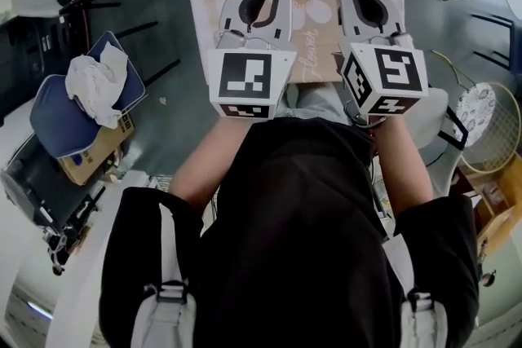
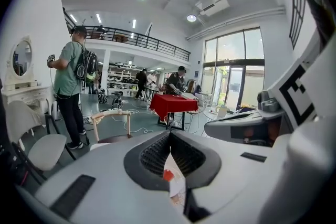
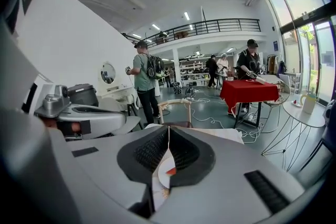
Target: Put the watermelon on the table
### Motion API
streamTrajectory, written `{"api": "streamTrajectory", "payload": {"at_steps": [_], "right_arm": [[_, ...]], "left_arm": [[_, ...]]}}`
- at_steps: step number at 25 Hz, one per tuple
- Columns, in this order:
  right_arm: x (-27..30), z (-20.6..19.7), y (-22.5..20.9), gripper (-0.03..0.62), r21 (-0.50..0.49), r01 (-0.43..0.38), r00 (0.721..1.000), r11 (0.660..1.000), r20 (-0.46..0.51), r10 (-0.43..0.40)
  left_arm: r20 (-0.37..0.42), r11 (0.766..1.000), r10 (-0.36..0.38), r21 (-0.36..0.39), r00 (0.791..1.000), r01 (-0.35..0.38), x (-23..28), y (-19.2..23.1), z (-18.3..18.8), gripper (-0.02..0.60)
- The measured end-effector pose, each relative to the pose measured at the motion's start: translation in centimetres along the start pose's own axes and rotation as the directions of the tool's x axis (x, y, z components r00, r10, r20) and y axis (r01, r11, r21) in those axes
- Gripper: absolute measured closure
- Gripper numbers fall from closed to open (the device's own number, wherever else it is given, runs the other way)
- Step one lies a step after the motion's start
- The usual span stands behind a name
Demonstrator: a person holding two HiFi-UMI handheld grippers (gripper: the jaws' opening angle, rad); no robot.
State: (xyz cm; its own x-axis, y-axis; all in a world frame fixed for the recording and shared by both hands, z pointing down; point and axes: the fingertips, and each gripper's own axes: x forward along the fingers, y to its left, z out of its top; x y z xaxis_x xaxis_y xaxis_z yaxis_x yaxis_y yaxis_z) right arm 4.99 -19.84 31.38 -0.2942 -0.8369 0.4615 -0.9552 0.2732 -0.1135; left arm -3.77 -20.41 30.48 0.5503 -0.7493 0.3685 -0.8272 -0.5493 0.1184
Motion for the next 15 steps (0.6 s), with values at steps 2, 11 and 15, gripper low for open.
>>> {"api": "streamTrajectory", "payload": {"at_steps": [2,11,15], "right_arm": [[-1.0,0.8,0.3,0.576,-0.001,0.011,1.000,1.000,0.014,-0.011],[-4.0,3.4,1.4,0.576,-0.009,0.075,0.995,0.997,0.070,-0.074],[-4.9,3.7,1.4,0.576,0.014,0.071,0.994,0.997,0.087,-0.072]], "left_arm": [[0.019,1.000,-0.007,0.011,1.000,0.007,-0.9,-0.1,1.0,0.574],[0.059,0.998,-0.046,0.033,0.997,0.044,-3.2,-0.4,2.9,0.574],[0.070,0.998,-0.040,0.041,0.997,0.037,-4.2,-0.6,3.1,0.574]]}}
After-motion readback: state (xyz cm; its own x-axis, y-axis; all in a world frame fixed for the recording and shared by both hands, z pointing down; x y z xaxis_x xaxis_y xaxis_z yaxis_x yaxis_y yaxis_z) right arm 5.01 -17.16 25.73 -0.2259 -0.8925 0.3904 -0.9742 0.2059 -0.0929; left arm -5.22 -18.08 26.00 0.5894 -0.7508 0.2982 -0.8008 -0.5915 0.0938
